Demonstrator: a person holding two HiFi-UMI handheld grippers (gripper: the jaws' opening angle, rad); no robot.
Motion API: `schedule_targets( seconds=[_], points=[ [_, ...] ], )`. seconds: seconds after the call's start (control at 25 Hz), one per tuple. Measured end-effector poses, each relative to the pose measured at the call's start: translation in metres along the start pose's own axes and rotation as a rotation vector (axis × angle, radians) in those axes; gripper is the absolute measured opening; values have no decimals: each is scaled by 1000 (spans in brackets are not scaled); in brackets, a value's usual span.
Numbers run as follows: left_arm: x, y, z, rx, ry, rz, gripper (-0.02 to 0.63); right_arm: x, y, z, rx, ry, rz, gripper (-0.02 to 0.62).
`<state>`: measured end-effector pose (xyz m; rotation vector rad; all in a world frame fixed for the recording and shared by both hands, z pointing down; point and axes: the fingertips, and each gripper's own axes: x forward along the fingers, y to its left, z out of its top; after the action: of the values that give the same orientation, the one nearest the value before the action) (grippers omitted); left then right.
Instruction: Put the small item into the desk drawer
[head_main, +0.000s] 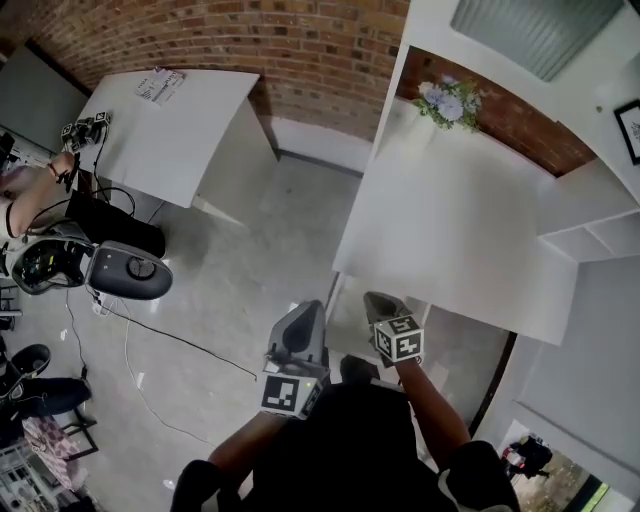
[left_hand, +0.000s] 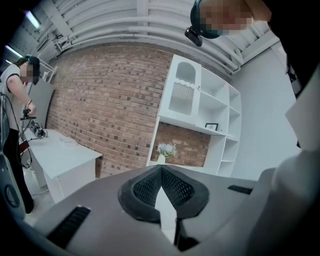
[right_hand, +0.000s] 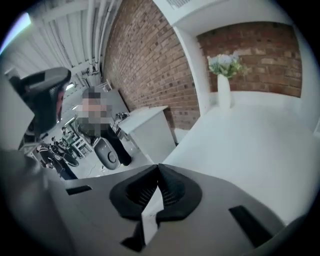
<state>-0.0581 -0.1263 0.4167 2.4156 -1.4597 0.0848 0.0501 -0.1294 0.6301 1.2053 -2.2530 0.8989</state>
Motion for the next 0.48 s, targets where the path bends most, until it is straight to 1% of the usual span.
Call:
schedule_targets(
  seconds=[0.08, 0.28, 0.36, 0.48],
  points=[
    [-7, 3, 4, 11, 6, 10, 23, -20, 5, 25, 6, -73, -19, 15],
    [-19, -1, 28, -15, -72, -7, 23, -70, 19, 78, 2, -234, -68, 15],
    [-23, 0, 37, -4, -84, -8, 23, -88, 27, 98, -6, -291, -81, 15],
    [-29, 1, 51, 26, -131, -13, 23, -114, 41, 123, -42, -366, -94, 15]
  ],
)
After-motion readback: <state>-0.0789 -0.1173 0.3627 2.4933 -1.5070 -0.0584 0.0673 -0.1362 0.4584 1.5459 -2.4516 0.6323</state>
